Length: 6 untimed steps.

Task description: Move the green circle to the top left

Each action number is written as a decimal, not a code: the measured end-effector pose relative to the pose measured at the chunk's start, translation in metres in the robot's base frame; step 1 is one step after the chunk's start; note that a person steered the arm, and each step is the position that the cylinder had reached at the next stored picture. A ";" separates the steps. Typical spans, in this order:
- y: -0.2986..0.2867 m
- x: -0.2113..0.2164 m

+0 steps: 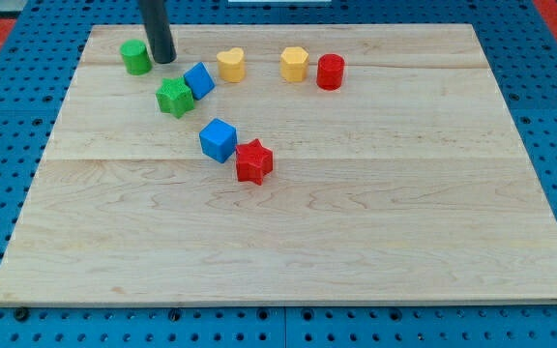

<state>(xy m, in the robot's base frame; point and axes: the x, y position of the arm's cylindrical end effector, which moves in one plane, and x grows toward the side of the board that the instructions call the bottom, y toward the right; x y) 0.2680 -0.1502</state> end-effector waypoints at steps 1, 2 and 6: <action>-0.052 0.012; -0.071 -0.017; 0.003 0.016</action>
